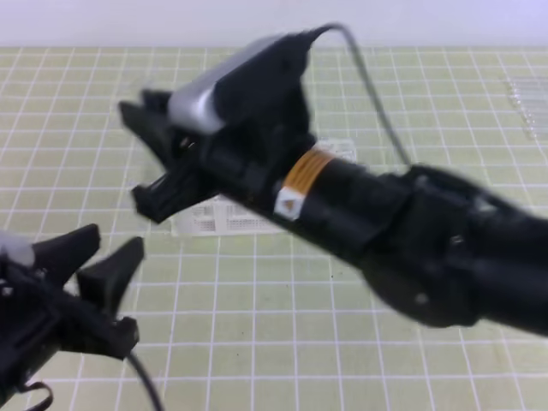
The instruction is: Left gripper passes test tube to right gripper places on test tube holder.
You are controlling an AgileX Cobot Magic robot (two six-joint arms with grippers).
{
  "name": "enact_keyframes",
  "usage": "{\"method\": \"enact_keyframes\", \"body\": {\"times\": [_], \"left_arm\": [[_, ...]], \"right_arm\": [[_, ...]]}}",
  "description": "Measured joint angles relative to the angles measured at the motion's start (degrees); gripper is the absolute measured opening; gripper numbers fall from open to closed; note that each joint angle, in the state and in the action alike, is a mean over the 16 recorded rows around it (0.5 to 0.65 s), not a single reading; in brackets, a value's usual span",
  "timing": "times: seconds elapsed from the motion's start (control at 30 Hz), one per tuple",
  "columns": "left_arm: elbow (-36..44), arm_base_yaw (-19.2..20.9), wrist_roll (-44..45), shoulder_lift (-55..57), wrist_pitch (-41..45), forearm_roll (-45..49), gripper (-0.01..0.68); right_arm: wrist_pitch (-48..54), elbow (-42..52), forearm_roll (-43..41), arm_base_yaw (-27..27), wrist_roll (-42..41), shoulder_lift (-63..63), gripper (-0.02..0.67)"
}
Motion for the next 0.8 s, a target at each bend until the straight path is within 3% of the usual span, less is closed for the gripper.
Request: {"method": "enact_keyframes", "body": {"times": [0.17, 0.33, 0.57, 0.8], "left_arm": [[0.0, 0.0, 0.1, -5.7, -5.1, 0.2, 0.106], [0.7, 0.0, 0.2, -12.8, -12.5, 0.4, 0.004], [4.0, 0.0, -0.1, -20.0, -22.4, 0.8, -0.002], [10.1, 0.0, -0.9, -22.1, -24.9, 1.2, -0.002]], "right_arm": [[3.2, 2.3, -0.1, -1.4, -1.3, -3.9, 0.097], [5.2, 5.2, -0.3, -1.9, -2.1, -7.2, 0.097], [5.8, 8.3, -0.2, -1.9, -2.4, -9.7, 0.097], [6.1, 9.1, -0.2, -1.9, -2.4, -10.1, 0.097]]}}
